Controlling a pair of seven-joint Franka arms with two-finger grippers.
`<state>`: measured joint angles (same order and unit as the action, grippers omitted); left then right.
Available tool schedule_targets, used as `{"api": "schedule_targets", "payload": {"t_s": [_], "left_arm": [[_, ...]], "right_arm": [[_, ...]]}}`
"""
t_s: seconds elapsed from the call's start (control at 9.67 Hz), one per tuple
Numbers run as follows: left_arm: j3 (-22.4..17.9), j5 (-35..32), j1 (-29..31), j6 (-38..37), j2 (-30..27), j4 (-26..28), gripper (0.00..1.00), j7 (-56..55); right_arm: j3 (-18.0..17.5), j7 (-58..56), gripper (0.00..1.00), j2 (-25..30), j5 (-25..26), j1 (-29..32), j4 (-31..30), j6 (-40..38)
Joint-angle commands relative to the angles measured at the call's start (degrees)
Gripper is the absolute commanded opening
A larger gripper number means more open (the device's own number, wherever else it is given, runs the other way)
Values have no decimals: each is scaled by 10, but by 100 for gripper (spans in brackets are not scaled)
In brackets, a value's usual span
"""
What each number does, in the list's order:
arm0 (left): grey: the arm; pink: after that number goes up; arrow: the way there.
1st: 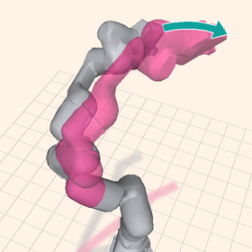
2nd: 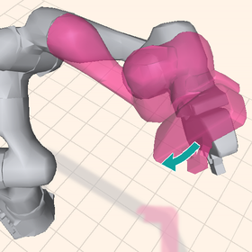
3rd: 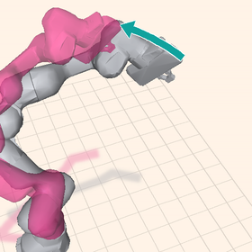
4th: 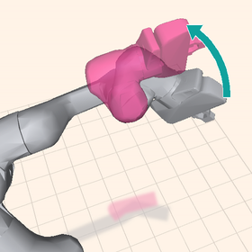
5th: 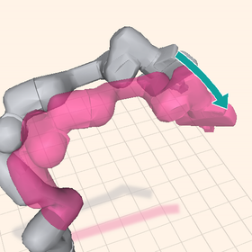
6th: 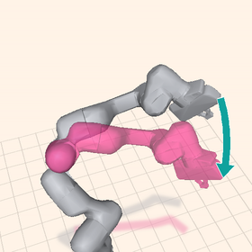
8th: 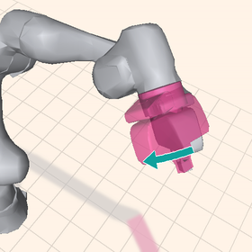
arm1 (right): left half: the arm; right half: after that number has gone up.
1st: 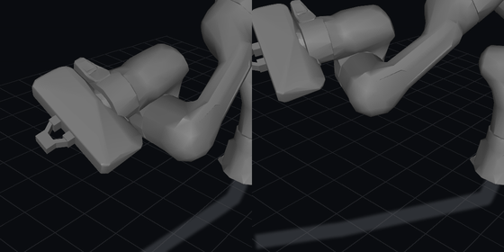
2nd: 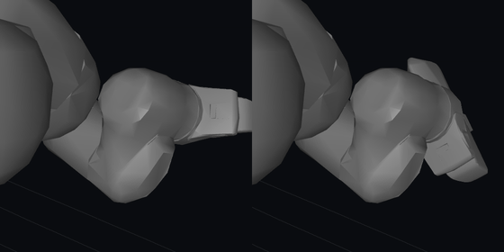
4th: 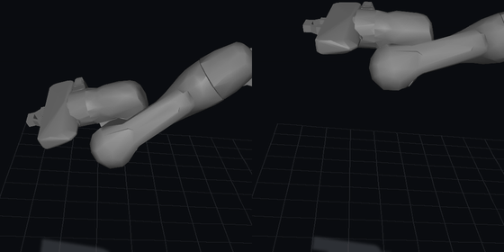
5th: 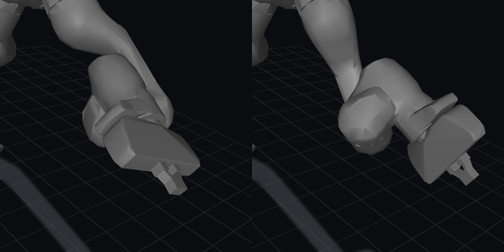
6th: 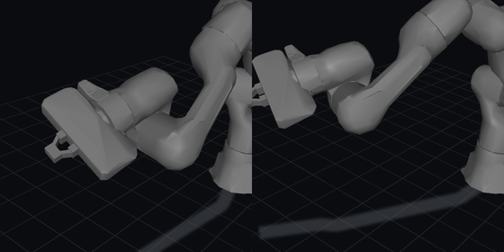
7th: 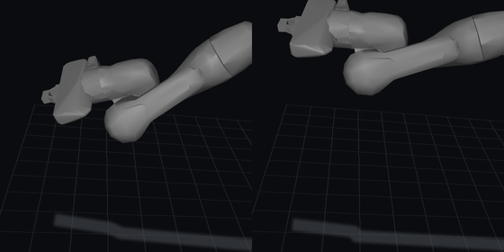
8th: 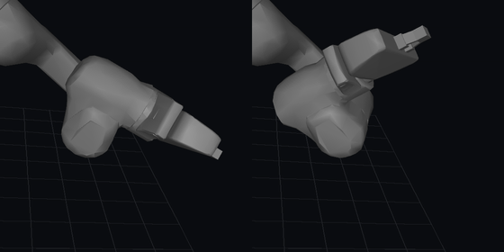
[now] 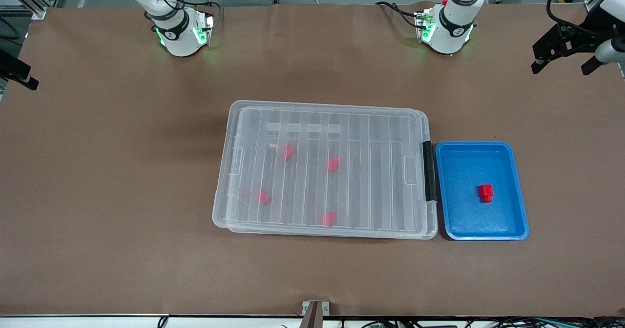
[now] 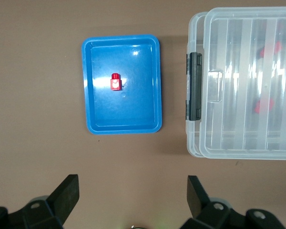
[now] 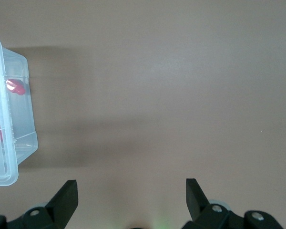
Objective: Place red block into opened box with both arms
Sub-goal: 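Reach the left gripper toward the red block while the right gripper reaches the box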
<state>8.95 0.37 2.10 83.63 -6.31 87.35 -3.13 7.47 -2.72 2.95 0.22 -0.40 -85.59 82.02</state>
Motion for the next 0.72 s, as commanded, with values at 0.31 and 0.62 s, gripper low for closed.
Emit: {"api": "schedule_targets", "payload": {"t_s": [0.31,0.62], "left_arm": [[-1,-9,3,-17,52,-25,100,11],[-6,-33,21,43,125,-12,100,15]], "right_arm": [[-4,-8,100,-3,-2,9,6,-1],[-22,-2,100,-25,-15,-23,3,-3]]}}
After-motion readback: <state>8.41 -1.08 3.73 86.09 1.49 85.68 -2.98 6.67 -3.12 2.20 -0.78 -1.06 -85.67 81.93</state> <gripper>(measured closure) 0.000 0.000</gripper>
